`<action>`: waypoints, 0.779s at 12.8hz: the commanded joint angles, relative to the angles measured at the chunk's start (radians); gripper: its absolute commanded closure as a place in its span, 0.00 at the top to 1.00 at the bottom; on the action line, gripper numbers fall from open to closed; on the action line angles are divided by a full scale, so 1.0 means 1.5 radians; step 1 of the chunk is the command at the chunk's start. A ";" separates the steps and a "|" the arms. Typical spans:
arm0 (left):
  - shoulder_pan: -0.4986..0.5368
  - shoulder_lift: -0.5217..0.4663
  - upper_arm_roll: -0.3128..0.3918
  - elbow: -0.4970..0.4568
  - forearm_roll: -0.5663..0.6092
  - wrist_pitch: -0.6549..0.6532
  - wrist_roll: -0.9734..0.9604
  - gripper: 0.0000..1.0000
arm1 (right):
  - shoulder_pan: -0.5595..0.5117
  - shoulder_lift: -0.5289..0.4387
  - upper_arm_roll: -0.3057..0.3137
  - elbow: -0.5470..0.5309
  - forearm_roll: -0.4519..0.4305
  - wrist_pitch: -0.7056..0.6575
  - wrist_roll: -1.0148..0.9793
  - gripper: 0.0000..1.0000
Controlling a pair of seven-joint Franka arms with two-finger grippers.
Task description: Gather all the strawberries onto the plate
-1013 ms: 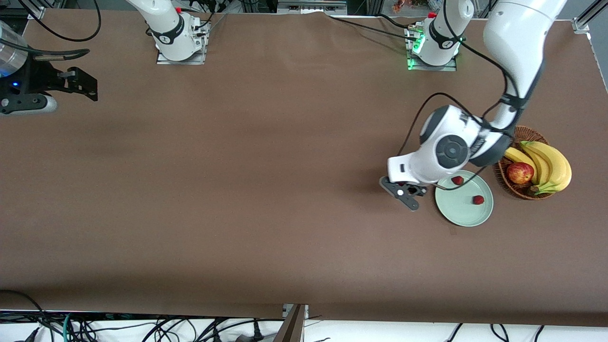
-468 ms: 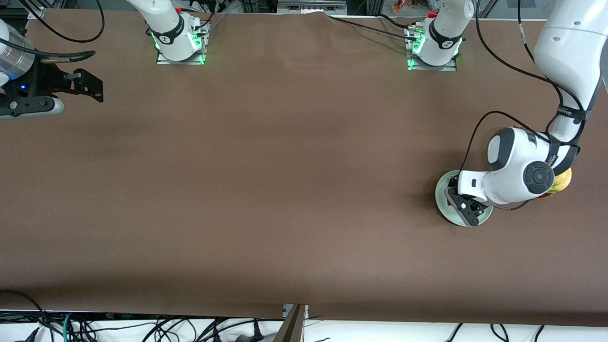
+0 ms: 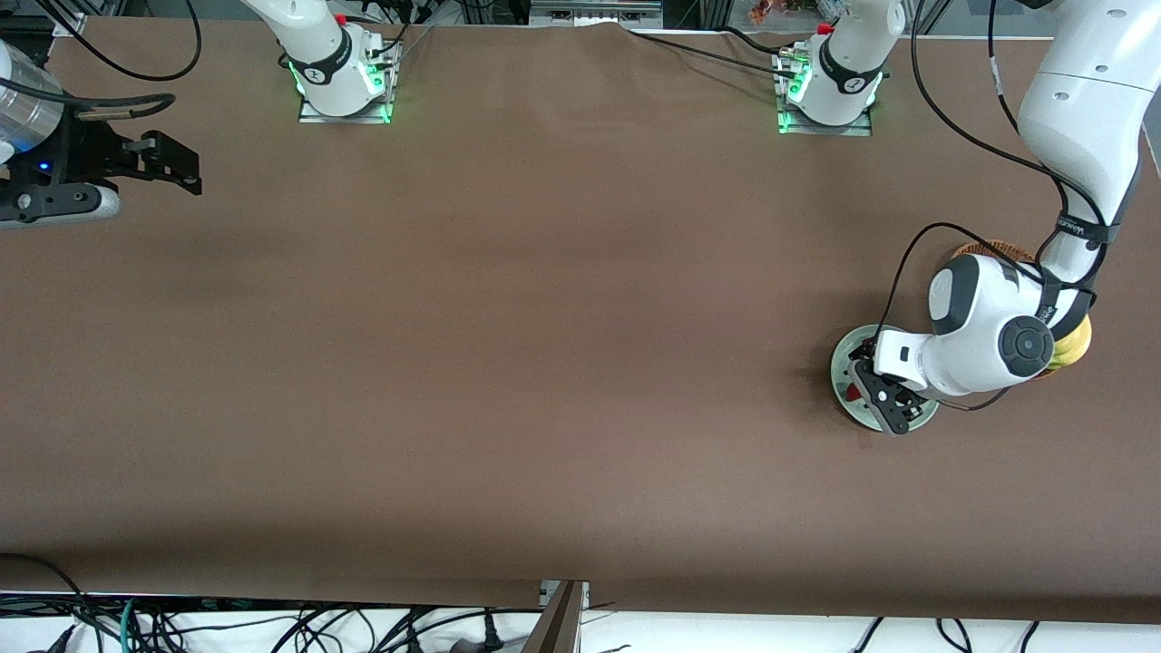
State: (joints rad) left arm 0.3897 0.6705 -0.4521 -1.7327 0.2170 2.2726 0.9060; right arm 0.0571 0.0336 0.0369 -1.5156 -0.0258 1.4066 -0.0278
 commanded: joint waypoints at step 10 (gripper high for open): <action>-0.007 -0.208 -0.090 0.248 0.004 -0.556 -0.519 1.00 | -0.008 0.003 0.005 0.004 0.015 0.002 0.015 1.00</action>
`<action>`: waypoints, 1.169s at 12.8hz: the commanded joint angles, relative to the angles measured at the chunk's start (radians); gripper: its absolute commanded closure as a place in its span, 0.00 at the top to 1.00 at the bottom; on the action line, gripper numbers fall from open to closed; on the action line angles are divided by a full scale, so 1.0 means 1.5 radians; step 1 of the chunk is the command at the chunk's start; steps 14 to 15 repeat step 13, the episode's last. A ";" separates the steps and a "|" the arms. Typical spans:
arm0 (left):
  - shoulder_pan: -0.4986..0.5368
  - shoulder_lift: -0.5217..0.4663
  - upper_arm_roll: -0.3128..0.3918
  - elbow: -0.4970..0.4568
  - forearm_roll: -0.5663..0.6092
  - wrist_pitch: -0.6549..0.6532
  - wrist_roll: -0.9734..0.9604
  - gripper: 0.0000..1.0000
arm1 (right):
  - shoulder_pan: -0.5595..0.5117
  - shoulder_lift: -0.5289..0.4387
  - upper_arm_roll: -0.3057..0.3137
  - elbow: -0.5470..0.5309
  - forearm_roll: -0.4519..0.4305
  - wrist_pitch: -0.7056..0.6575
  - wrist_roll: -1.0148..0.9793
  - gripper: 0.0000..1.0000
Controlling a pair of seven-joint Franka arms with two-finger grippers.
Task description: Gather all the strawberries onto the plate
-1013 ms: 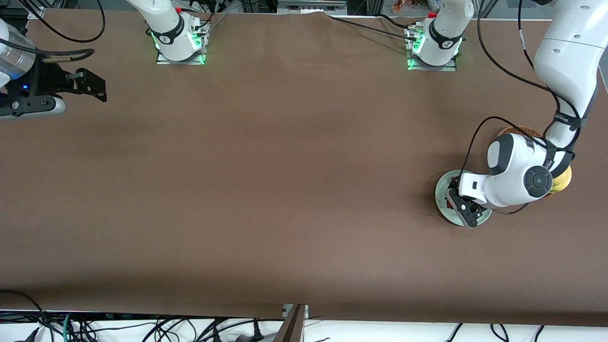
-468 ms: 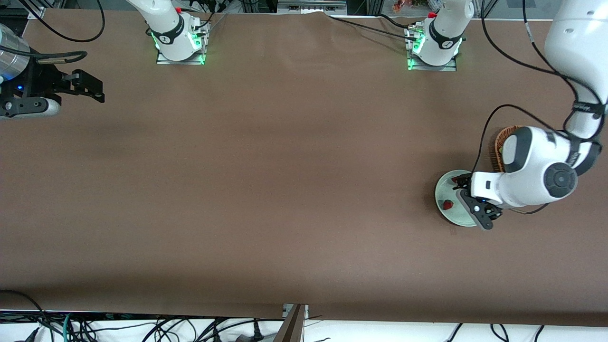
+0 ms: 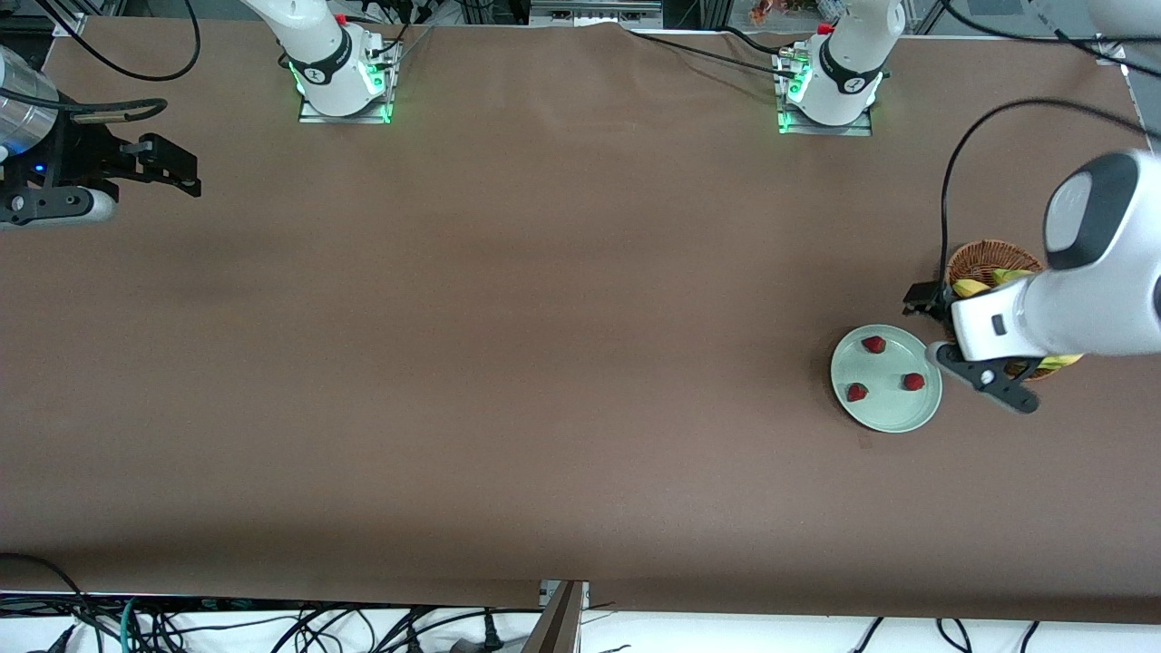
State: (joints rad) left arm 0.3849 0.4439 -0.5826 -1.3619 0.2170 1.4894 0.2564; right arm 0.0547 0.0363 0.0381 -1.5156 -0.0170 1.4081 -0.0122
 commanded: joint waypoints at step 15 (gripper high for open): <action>-0.296 -0.335 0.399 -0.265 -0.140 0.157 -0.189 1.00 | -0.007 0.001 0.004 0.005 0.010 0.002 0.007 1.00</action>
